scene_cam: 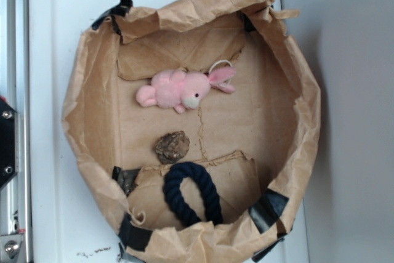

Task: Grab the pink bunny.

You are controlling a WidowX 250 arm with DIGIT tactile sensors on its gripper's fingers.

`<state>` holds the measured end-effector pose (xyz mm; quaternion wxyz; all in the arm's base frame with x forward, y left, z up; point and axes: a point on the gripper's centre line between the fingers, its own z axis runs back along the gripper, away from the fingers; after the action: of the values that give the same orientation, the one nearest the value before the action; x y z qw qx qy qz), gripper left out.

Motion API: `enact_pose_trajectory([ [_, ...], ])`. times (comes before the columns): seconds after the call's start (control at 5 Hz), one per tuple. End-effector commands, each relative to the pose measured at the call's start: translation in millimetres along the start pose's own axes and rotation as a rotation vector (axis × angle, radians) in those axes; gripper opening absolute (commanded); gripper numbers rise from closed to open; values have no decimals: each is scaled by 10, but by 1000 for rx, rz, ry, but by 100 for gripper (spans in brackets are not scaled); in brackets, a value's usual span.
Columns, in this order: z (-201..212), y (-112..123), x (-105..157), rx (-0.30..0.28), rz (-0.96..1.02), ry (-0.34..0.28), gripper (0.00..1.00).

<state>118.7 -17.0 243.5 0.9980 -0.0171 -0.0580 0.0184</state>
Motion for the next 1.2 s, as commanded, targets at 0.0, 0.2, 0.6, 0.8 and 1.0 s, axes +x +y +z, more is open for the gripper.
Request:
enact_pose_trajectory([
  [0.0, 0, 0, 0, 0, 0, 0, 100],
  [0.2, -20, 28, 142, 3, 19, 9, 100],
  [0.6, -39, 134, 200, -11, 19, 18, 100],
  [0.8, -40, 137, 299, -42, 7, 15, 100],
  [1.0, -164, 174, 619, -22, -41, 14, 100],
])
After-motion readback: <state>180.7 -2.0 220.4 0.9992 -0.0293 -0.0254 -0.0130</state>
